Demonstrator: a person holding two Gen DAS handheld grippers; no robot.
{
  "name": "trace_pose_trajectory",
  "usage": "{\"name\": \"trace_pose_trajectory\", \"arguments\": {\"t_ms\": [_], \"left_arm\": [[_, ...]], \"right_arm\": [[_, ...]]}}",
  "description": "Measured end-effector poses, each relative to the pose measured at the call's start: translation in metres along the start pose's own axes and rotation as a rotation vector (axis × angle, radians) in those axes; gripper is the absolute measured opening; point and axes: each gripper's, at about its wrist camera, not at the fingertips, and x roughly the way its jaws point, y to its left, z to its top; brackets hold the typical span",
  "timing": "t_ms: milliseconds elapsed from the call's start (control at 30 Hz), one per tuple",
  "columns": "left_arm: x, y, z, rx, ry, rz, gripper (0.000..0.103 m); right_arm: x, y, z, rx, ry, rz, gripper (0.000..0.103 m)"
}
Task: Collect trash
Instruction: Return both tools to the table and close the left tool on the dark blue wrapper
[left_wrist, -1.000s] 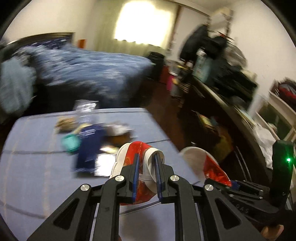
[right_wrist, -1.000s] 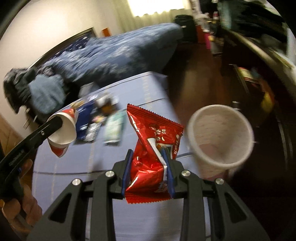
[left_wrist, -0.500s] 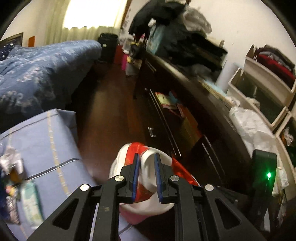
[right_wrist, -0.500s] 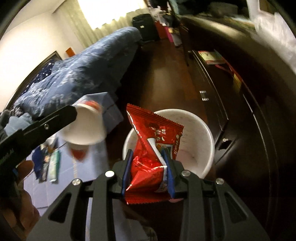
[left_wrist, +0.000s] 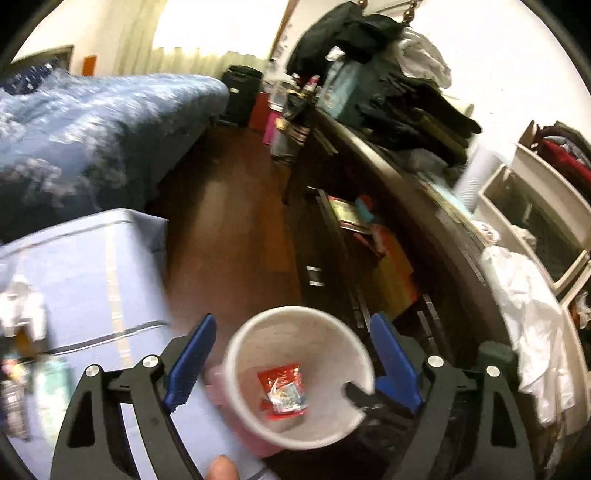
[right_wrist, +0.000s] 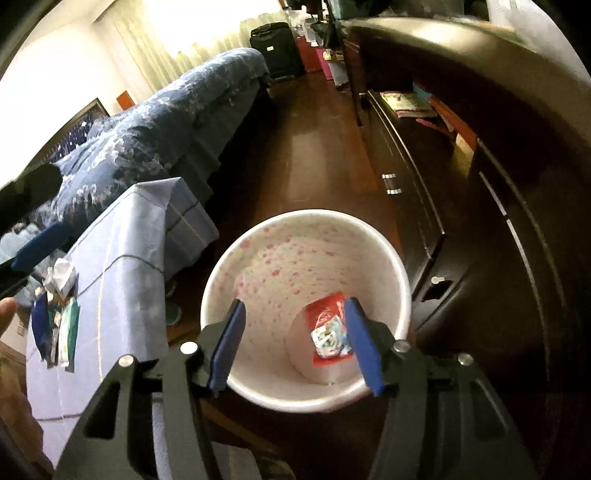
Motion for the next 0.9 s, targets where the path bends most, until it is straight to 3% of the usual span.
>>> {"name": "trace_pose_trajectory", "arguments": {"t_ms": [133, 367, 567, 800, 900], "left_arm": [[-0.031, 0.019, -0.015, 0.036, -0.029, 0.145, 0.088], [-0.088, 0.085, -0.048, -0.035, -0.038, 0.375, 0.088], [-0.123, 0.133, -0.064, -0.059, -0.062, 0.537, 0.088], [-0.163, 0.164, -0.07, -0.131, -0.138, 0.567, 0.089], [-0.161, 0.179, -0.073, -0.136, -0.127, 0.584, 0.091]], "right_arm": [[-0.025, 0.025, -0.008, -0.057, -0.024, -0.02, 0.064], [-0.072, 0.085, -0.033, -0.158, -0.064, 0.055, 0.069], [-0.089, 0.131, -0.054, -0.23, -0.03, 0.137, 0.07], [-0.1, 0.183, -0.071, -0.34, -0.037, 0.176, 0.074], [-0.095, 0.202, -0.076, -0.374, -0.023, 0.185, 0.074]]}}
